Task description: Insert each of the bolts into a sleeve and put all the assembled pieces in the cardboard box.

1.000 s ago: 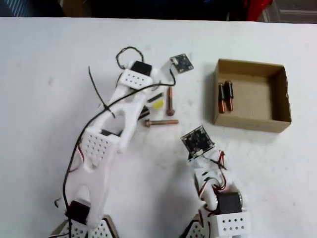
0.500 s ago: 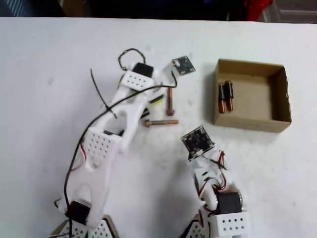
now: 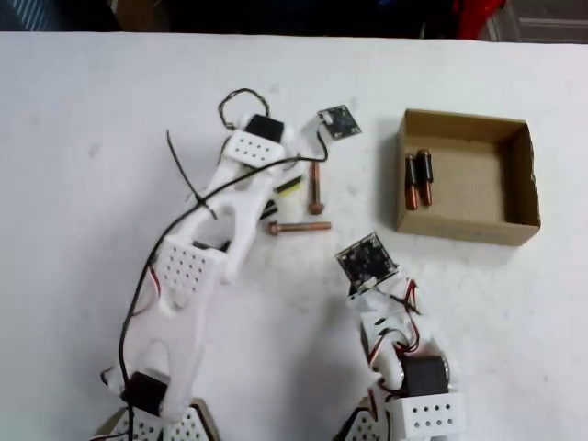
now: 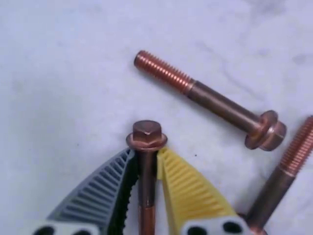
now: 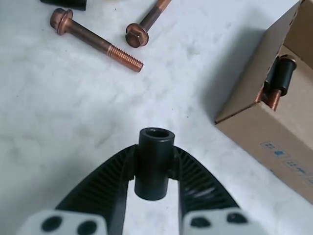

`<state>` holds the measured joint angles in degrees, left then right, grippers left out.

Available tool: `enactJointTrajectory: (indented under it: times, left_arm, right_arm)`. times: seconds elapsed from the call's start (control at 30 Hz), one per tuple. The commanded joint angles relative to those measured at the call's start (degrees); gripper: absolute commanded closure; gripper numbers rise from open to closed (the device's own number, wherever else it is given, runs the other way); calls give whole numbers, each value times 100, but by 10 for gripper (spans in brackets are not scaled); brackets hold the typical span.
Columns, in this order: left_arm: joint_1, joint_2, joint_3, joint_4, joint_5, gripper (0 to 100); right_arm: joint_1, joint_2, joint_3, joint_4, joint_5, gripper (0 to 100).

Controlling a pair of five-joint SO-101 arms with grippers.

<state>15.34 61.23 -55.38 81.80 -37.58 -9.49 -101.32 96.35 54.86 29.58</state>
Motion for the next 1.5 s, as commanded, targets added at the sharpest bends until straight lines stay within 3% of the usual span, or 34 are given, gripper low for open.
enactJointTrajectory:
  times: [0.0,0.47,0.67,0.87,1.07,1.47]
  left_arm:
    - [-75,-268,-510,492,-9,960]
    - [-154,-286,-2523,1996,18,979]
    - [-277,-303,-3156,2066,1284,979]
    - [-295,-330,-3200,2084,1310,980]
    - [-277,-1121,-2646,2084,1793,980]
    - [-259,-3240,360,2057,1846,979]
  right_arm:
    - [4,-66,53,-163,79,981]
    - [-4,-66,53,-163,44,981]
    - [-4,-66,53,-163,35,981]
    - [-13,-66,53,-163,35,981]
    - [-13,-66,53,-163,26,981]
    - [-690,-66,53,-391,26,981]
